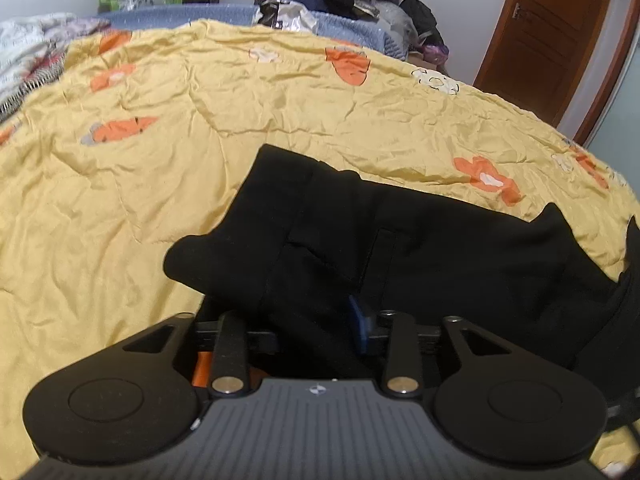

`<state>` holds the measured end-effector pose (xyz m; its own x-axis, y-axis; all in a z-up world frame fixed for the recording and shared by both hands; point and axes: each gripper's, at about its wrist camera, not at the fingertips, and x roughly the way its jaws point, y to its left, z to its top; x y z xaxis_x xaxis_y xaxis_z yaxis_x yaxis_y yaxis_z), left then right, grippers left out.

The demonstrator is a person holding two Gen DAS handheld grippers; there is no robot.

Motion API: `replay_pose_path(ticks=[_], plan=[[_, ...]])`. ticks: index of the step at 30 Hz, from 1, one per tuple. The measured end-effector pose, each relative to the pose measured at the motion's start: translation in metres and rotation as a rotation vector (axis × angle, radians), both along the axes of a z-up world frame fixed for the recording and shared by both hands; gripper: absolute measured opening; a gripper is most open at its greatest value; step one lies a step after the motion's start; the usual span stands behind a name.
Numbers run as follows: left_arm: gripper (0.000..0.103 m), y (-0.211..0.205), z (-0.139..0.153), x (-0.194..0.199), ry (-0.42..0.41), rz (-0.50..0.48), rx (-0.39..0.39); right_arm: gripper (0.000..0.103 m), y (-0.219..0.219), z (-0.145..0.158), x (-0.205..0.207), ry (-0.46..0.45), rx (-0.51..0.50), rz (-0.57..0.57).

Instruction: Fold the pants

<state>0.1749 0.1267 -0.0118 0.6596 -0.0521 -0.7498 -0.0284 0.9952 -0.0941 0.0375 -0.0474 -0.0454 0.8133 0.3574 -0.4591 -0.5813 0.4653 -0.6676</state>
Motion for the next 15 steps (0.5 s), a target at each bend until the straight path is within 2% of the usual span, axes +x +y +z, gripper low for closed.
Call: replay_pose_path(ticks=[1,3,4,5,8,11,14,15], plan=[[0.06,0.0,0.002,-0.003,-0.008,0.004,0.032,0.035,-0.01,0.006,-0.008,0.011,0.022,0.001],[0.063,0.003,0.007,-0.01,-0.025,0.044,0.118,0.052,-0.037,0.023,-0.013,0.038,0.105,-0.058],[0.063,0.007,0.01,-0.013,-0.033,0.064,0.138,0.056,-0.053,0.029,-0.012,0.055,0.143,-0.109],[0.063,0.012,0.013,-0.016,-0.039,0.087,0.139,0.06,-0.069,0.032,-0.009,0.076,0.175,-0.166],[0.063,0.019,0.026,-0.022,-0.046,0.133,0.112,0.06,-0.124,0.029,0.003,0.202,0.285,-0.362],[0.064,-0.007,0.037,-0.024,-0.054,0.019,0.103,0.06,-0.158,0.014,0.013,0.399,0.348,-0.476],[0.071,-0.056,0.04,-0.025,-0.059,-0.189,0.082,0.06,-0.18,0.021,0.009,0.445,0.45,-0.485],[0.075,-0.073,0.039,-0.025,-0.059,-0.267,0.072,0.06,-0.187,0.025,0.009,0.435,0.485,-0.502]])
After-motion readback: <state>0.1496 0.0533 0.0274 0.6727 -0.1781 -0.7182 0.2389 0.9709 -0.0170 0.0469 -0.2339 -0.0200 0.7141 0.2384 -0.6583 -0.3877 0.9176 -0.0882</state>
